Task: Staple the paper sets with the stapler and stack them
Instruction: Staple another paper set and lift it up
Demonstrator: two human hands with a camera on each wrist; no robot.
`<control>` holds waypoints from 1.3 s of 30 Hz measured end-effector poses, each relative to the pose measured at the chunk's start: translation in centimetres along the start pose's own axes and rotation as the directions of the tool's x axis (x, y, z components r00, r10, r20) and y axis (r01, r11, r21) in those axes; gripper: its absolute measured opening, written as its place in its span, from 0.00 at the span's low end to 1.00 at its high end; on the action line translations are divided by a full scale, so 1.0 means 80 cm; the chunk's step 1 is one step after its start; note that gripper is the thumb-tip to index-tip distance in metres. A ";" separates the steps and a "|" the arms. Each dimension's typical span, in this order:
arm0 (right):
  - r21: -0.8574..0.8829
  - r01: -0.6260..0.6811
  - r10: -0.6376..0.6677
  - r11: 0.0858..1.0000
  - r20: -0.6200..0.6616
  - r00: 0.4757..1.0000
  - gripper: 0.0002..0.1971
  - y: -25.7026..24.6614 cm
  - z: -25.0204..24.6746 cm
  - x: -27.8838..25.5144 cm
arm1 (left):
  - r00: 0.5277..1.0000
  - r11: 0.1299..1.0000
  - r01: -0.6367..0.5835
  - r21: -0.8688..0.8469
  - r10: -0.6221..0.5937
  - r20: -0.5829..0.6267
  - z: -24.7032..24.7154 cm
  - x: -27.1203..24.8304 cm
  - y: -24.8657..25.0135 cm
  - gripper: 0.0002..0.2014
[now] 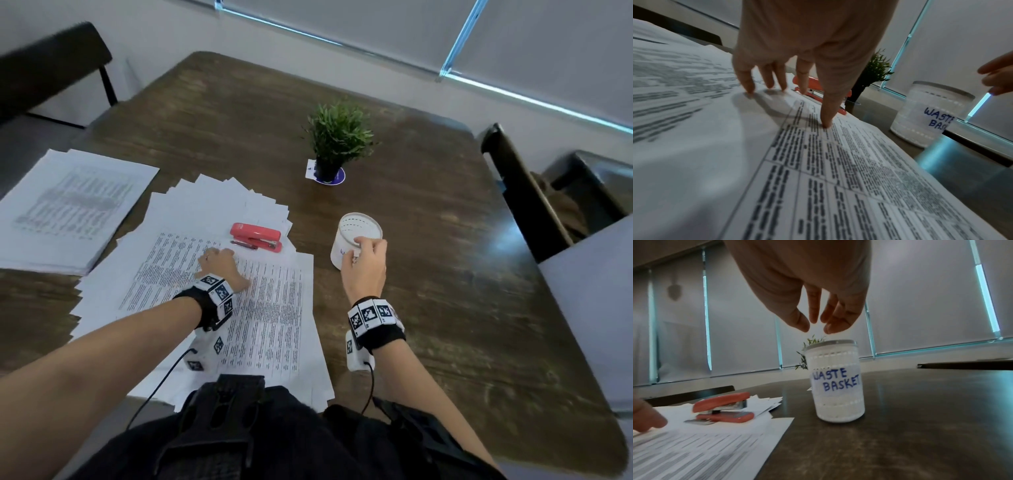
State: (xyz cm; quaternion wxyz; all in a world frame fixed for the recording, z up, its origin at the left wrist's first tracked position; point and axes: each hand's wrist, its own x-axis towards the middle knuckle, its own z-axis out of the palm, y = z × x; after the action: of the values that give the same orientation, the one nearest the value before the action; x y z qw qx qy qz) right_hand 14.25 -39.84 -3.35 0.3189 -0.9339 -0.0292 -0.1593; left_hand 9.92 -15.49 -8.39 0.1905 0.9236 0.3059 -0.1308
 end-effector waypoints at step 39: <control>0.725 -0.500 0.217 0.474 0.454 0.864 0.13 -0.009 0.018 0.000 | 0.976 0.358 -0.210 -0.910 0.139 -0.170 -0.109 -0.036 -0.009 0.13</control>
State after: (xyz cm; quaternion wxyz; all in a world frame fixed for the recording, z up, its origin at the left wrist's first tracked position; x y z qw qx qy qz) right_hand 14.57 -38.37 -4.00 0.7348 -0.6707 0.0508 0.0881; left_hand 8.33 -12.71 0.26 0.6750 0.6911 0.2330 0.1119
